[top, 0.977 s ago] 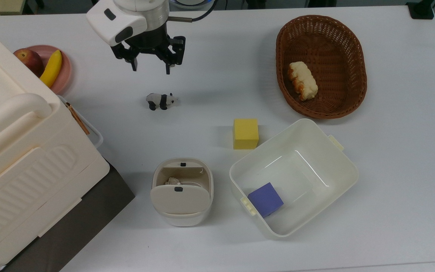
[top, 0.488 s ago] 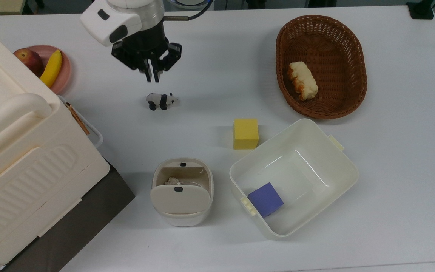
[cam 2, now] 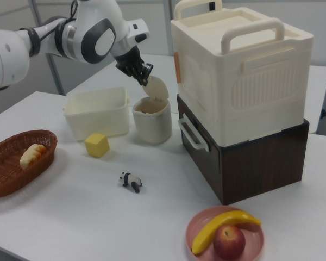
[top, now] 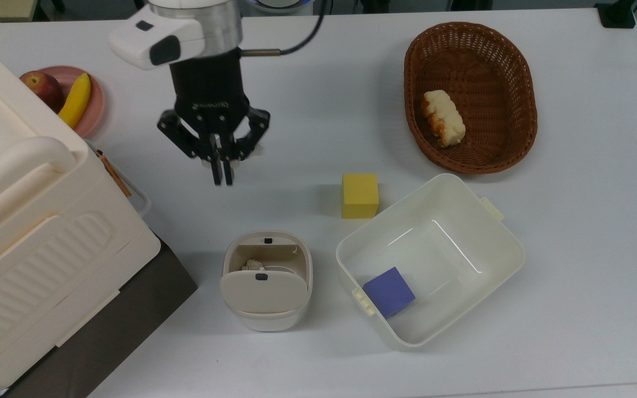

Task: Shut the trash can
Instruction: 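Press the lid down onto the rim of the trash can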

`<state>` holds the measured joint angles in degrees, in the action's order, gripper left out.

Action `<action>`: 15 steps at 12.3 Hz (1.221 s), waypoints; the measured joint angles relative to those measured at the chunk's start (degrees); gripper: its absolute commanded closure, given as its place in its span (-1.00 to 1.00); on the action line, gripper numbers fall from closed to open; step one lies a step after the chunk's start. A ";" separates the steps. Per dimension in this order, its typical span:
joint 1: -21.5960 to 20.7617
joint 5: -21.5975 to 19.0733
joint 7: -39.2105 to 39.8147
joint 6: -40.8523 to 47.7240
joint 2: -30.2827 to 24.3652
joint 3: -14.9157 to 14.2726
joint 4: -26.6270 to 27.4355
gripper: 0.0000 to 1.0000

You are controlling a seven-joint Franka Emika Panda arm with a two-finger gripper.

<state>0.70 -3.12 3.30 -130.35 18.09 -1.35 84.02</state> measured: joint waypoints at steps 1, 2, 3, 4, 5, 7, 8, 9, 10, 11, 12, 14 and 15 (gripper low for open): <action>-1.11 0.00 -0.40 -4.70 1.21 0.08 -0.25 0.78; -2.45 0.01 -1.44 -9.33 2.62 0.08 -0.55 0.78; -3.60 0.40 -2.39 -13.28 3.94 0.06 -0.81 0.78; -4.42 0.57 -3.35 -16.97 5.32 0.03 -1.38 0.78; -4.83 0.74 -4.40 -19.19 6.69 -0.02 -2.73 0.78; -5.02 1.58 -5.37 -21.39 9.34 -0.27 -7.13 0.78; -5.02 1.71 -5.40 -22.24 10.13 -0.66 -8.65 0.78; -5.01 1.73 -5.40 -23.07 10.79 -1.00 -9.36 0.78; -5.01 1.78 -5.40 -23.53 11.79 -1.27 -10.03 0.77; -5.05 1.81 -5.40 -23.60 13.34 -1.77 -11.00 0.78; -5.04 1.81 -5.40 -23.71 14.94 -2.21 -11.93 0.78; -5.03 1.82 -5.70 -23.89 16.91 -2.79 -13.04 0.78; -5.20 1.82 -6.22 -23.59 17.18 -2.83 -13.14 0.78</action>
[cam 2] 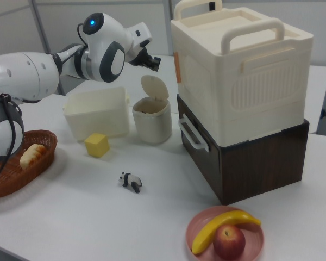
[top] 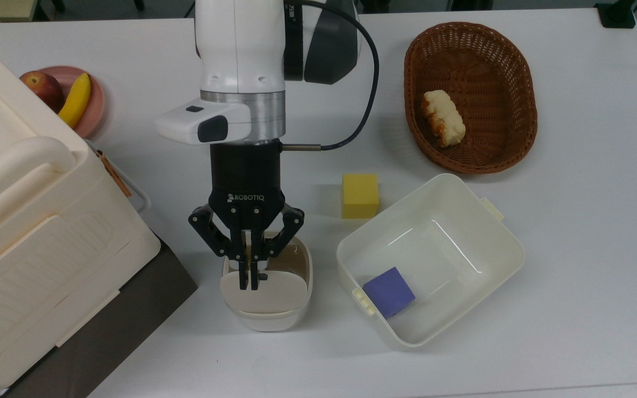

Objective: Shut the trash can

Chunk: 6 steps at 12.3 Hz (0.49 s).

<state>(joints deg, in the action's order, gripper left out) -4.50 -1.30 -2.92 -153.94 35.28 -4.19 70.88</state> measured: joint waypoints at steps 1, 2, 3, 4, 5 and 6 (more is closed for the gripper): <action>-0.36 0.01 -0.33 2.74 0.06 -0.03 -0.12 0.78; -0.65 0.02 -0.41 7.68 0.01 -0.07 -0.47 0.80; -0.85 0.02 -0.43 13.02 -0.06 -0.19 -1.07 0.80; -0.92 0.02 -0.45 17.00 -0.18 -0.22 -1.51 0.81; -0.95 0.02 -0.45 21.64 -0.56 -0.23 -1.91 0.81; -0.95 0.02 -0.45 24.09 -1.01 -0.23 -1.98 0.81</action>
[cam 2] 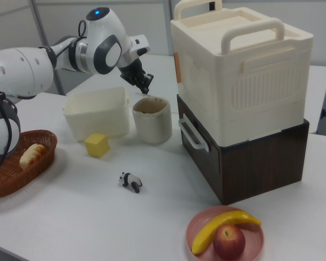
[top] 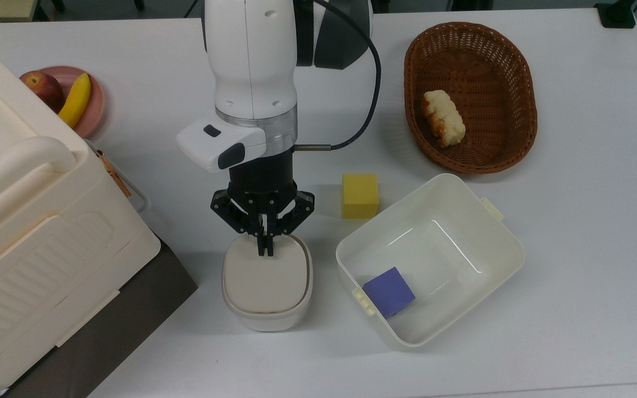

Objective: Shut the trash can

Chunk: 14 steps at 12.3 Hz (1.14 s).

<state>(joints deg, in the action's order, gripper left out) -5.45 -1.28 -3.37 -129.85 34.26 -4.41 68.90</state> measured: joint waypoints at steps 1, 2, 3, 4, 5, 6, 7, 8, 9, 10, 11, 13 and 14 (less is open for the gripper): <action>0.00 0.00 0.00 1.32 -0.22 -0.04 0.01 0.81; 0.00 0.00 0.00 1.58 -0.17 -0.11 0.45 0.81; 0.01 0.00 0.00 1.60 0.20 -0.22 1.12 0.81; 0.05 0.02 0.00 1.60 0.91 -0.34 1.47 0.81; 0.15 0.04 0.00 1.36 1.48 -0.43 1.56 0.81; 0.23 0.06 0.00 1.29 1.70 -0.54 1.58 0.81; 0.29 0.07 0.10 1.29 1.81 -0.58 1.84 0.81; 0.26 0.20 0.13 1.17 2.08 -0.58 2.19 0.81; 0.12 1.08 0.16 0.88 2.19 -0.58 2.35 0.81; -0.10 2.06 0.16 0.88 2.16 -0.57 2.40 0.81; -0.20 2.45 0.16 0.88 2.16 -0.55 2.41 0.81; -0.19 2.48 0.15 0.74 1.79 -0.55 2.34 0.70; -0.08 2.19 0.11 1.18 0.35 -0.55 2.64 0.26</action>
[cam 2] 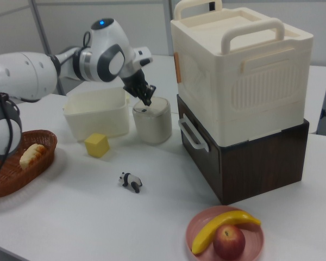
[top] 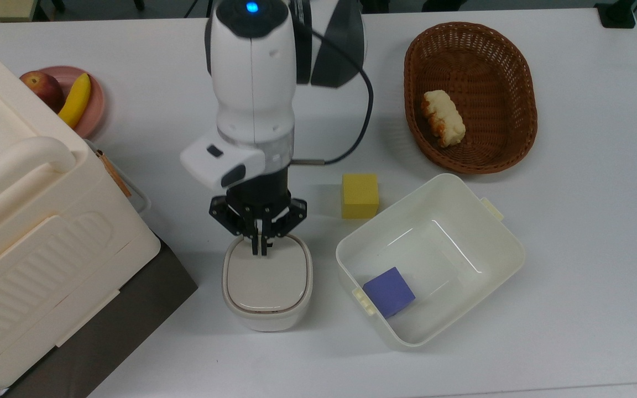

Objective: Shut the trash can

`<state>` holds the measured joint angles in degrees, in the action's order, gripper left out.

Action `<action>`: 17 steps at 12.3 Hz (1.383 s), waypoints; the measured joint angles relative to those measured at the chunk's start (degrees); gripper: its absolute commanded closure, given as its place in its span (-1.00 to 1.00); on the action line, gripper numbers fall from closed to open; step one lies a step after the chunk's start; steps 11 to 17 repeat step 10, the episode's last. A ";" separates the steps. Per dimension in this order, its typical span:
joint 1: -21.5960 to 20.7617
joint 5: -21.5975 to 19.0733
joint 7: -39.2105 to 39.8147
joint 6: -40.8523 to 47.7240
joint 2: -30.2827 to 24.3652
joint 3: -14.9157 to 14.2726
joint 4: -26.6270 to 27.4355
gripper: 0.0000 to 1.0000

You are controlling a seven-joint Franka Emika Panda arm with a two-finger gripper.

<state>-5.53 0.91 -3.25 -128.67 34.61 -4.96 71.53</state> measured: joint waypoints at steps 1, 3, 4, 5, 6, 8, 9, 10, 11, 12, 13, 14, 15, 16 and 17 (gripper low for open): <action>0.11 -0.42 -0.01 2.72 -2.73 0.00 0.70 -0.19; 0.28 -0.67 -0.01 13.48 -11.13 0.00 4.15 -1.00; 0.28 -0.68 -0.01 18.77 -15.74 0.00 6.73 -1.00; 0.28 -0.70 -0.01 22.46 -19.59 0.01 9.41 -1.00; 0.28 -0.70 -0.02 25.23 -22.88 0.01 12.18 -1.00; 0.81 -0.71 -0.09 28.02 -26.63 -0.07 16.51 -1.00; 1.35 -0.70 -0.09 28.63 -27.12 -0.12 17.68 -1.00; 1.80 -0.70 -0.09 28.88 -27.08 -0.16 18.34 -1.00; 1.80 -0.70 -0.09 28.88 -27.08 -0.16 18.34 -1.00; 1.80 -0.70 -0.09 28.88 -27.08 -0.16 18.34 -1.00; 1.80 -0.70 -0.09 28.88 -27.08 -0.16 18.34 -1.00; 1.80 -0.70 -0.09 28.88 -27.08 -0.16 18.34 -1.00; 1.80 -0.70 -0.09 28.88 -27.08 -0.16 18.34 -1.00; 1.80 -0.70 -0.09 28.88 -27.08 -0.16 18.34 -1.00; 1.80 -0.70 -0.09 28.88 -27.08 -0.16 18.34 -1.00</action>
